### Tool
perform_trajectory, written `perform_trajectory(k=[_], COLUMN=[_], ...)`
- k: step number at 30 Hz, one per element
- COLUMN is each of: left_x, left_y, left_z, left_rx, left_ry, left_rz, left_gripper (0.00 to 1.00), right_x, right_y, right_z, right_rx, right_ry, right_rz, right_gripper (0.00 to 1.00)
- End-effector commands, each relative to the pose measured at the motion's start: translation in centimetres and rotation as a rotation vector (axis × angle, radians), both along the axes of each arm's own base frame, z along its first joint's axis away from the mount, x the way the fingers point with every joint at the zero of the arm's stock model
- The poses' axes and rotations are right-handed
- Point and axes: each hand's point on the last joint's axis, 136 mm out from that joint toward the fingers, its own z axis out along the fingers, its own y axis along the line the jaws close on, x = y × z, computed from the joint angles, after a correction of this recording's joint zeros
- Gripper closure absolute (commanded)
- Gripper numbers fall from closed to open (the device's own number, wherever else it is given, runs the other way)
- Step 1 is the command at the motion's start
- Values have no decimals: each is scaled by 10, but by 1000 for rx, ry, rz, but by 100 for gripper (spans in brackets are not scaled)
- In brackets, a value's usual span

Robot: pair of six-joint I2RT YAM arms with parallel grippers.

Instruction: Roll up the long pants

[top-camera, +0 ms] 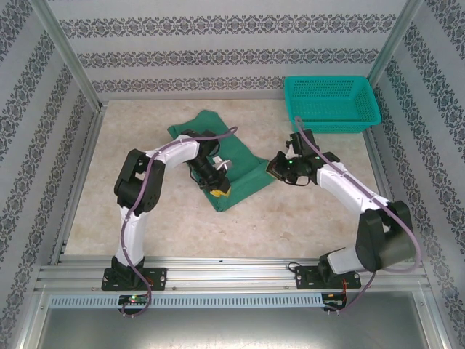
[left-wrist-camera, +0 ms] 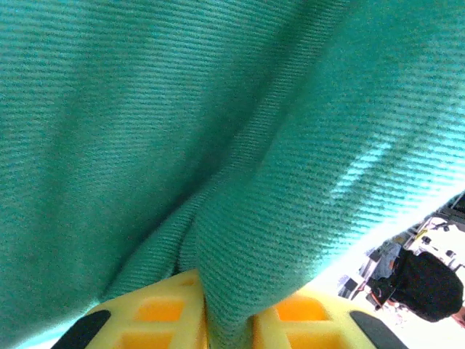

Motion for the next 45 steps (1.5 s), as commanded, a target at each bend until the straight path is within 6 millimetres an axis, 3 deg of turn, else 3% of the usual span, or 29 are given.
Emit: perform_trajectory(k=[1,8,13,18,21,24,30,33,38,45], left_x=[9,14,28,31,34,29,4,-3,-11,9], left_y=[11,21,37,49,54,44,-11,-22,-25,6], left_z=[-10,-10,8,24,27,32,58,63,45,-12], left_rx=[44,97,174,252,304,298,181,171,189,450], left_ry=[-34,-97,-301,-454,-511,-559,-755,-801,-784,-782], left_rz=[-13,-35,-54,-74,-82,-122,-245,-286,-348,-398], left_gripper=[79,74,67,63,63,65,63,62,62,57], right_x=[8,32,53,59,61,63,68,66,59,47], right_y=[24,37,39,45,46,47,44,42,38,27], right_z=[-15,-53,-56,-48,-56,-70,-94,-105,-111,-108], right_rx=[48,29,22,32,15,7,-15,-5,-1,5], right_ry=[29,72,54,34,50,77,118,147,163,163], right_rz=[57,73,59,67,76,75,61,48,42,22], right_gripper=[100,100,100,100,100,100,100,100,100,100])
